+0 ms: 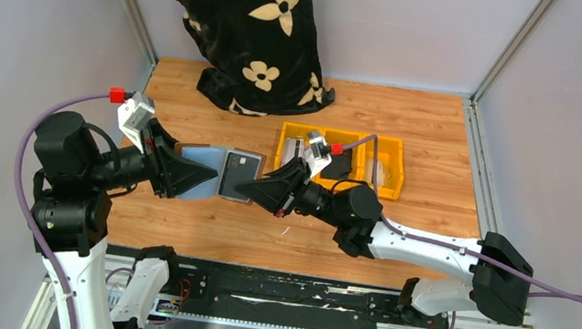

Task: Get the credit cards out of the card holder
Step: Remove the credit card from the card holder.

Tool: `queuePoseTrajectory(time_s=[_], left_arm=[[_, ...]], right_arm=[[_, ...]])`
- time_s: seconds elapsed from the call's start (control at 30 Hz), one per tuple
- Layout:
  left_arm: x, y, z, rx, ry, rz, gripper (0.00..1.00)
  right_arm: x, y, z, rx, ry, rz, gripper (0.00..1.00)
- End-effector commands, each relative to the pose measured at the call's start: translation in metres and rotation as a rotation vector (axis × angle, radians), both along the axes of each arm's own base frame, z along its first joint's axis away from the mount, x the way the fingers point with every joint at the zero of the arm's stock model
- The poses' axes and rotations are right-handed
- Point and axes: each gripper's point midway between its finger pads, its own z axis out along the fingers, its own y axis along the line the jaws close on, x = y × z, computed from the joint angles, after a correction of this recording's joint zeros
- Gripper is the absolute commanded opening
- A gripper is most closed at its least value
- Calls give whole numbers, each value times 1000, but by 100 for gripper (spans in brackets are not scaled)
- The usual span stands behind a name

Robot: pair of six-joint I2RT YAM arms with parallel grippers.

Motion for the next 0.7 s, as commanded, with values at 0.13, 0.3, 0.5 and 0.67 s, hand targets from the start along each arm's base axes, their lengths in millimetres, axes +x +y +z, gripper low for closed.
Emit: queuePoseTrajectory(time_s=[0.13, 0.3, 0.5, 0.67], left_arm=[[-5, -3, -15, 6, -12, -65, 99], [-15, -5, -9, 52, -142, -95, 100], [-27, -8, -25, 70, -199, -122, 100], [-35, -11, -39, 67, -213, -167, 100]], right_arm=[[-16, -11, -15, -425, -196, 8, 0], [-30, -25, -28, -700, -298, 115, 0], [-33, -32, -39, -941, -361, 227, 0], [-32, -33, -36, -1034, -408, 280, 0]])
